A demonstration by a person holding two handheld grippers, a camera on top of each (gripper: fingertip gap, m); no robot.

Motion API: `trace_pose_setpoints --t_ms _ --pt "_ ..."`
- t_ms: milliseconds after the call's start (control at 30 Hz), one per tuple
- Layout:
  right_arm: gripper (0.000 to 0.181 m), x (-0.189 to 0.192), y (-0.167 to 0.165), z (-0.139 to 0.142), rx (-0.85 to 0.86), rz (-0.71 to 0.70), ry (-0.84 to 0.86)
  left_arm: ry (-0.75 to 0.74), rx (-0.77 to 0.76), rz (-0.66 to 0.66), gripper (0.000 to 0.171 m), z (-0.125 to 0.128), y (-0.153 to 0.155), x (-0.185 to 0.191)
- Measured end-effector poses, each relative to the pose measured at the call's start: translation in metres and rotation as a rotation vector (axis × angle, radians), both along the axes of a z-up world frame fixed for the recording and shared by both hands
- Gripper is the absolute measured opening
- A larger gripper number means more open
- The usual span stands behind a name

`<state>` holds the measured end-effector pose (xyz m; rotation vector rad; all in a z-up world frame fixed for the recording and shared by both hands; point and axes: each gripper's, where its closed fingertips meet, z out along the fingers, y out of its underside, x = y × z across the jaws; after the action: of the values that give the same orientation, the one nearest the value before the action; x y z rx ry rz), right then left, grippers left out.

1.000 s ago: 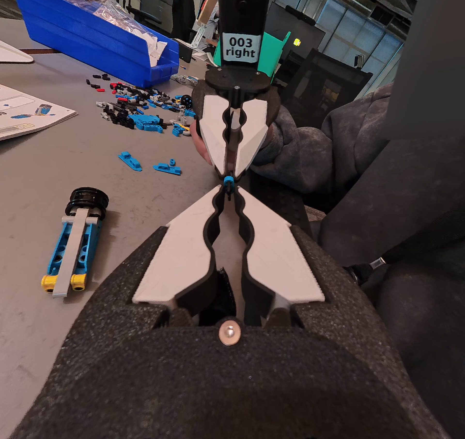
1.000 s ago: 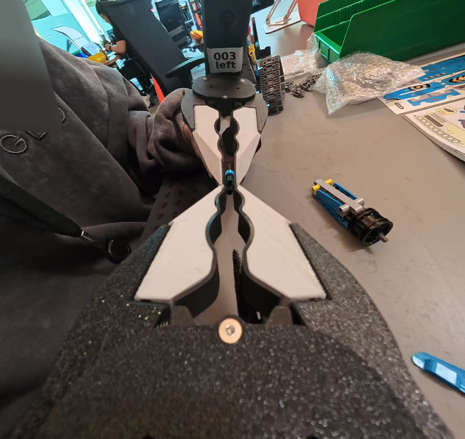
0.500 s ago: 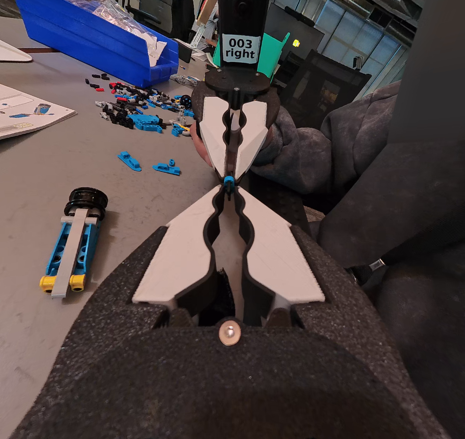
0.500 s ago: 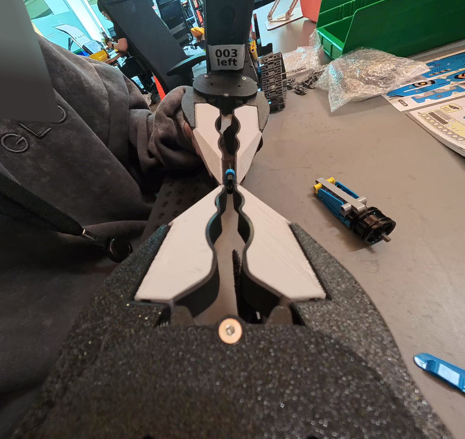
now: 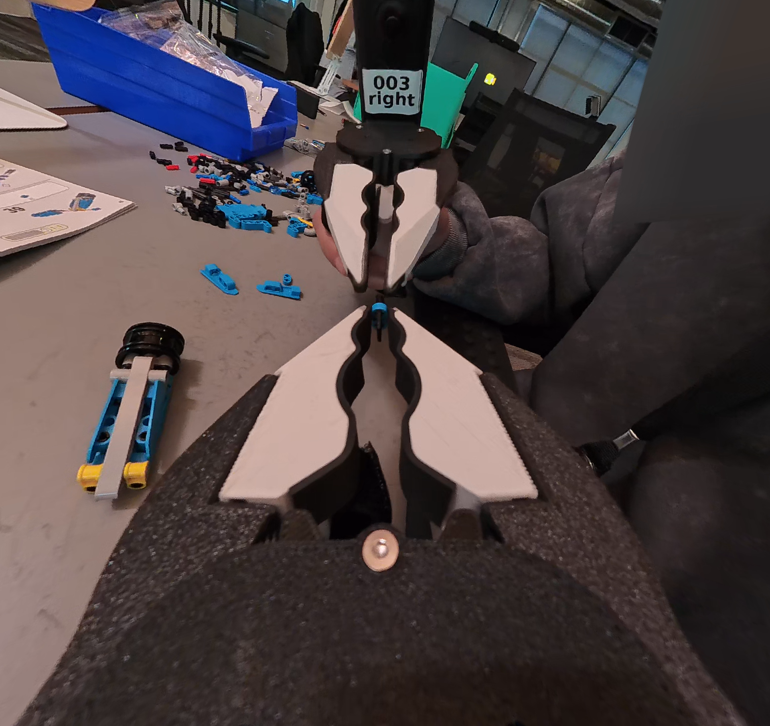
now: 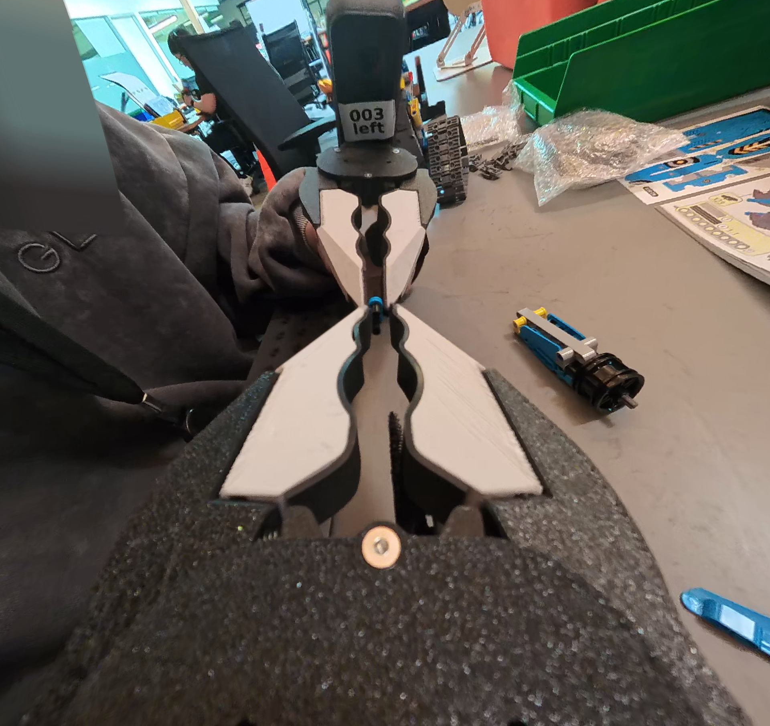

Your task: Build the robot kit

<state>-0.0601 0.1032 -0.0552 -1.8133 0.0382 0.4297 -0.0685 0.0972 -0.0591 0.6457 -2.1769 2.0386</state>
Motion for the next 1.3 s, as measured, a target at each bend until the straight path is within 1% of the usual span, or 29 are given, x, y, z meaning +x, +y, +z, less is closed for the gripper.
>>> trace_pose_setpoints --t_ms 100,233,467,533,767,867,900,967,1167,1233,1300 --pt "0.008 -0.004 0.002 -0.007 -0.030 0.014 -0.015 -0.002 0.009 -0.003 0.006 -0.001 -0.001 -0.001" --pt "0.003 -0.006 0.002 -0.008 -0.034 0.017 -0.036 -0.017 0.031 0.006 0.006 -0.003 -0.001 0.000" --pt "0.002 -0.005 0.001 -0.012 -0.052 0.022 -0.055 -0.103 0.111 0.055 0.006 -0.008 -0.004 0.001" --pt "0.003 -0.004 0.001 -0.011 -0.044 0.015 -0.047 -0.109 0.097 0.063 0.005 -0.005 -0.004 0.002" --pt "0.003 -0.004 0.002 -0.009 -0.035 0.013 -0.016 -0.097 0.084 0.059 0.006 -0.004 -0.002 0.003" --pt "0.006 0.000 0.001 -0.013 -0.064 0.005 -0.022 -0.078 0.104 0.055 0.006 -0.009 -0.002 0.004" --pt "0.007 0.001 0.000 -0.009 -0.047 0.001 -0.014 -0.077 0.104 0.056 0.006 -0.009 -0.001 0.005" --pt "0.001 0.002 -0.002 -0.005 -0.028 0.000 -0.009 -0.077 0.103 0.053 0.006 -0.009 -0.002 0.004" --pt "0.000 0.004 -0.001 -0.010 -0.057 -0.015 -0.033 -0.065 0.112 0.054 0.006 -0.011 -0.002 0.005" --pt "0.001 0.005 -0.001 -0.011 -0.056 -0.019 -0.034 -0.064 0.109 0.056 0.006 -0.011 -0.002 0.005" --pt "0.006 0.002 -0.001 -0.009 -0.050 -0.003 -0.018 -0.062 0.109 0.062 0.006 -0.011 -0.001 0.006"
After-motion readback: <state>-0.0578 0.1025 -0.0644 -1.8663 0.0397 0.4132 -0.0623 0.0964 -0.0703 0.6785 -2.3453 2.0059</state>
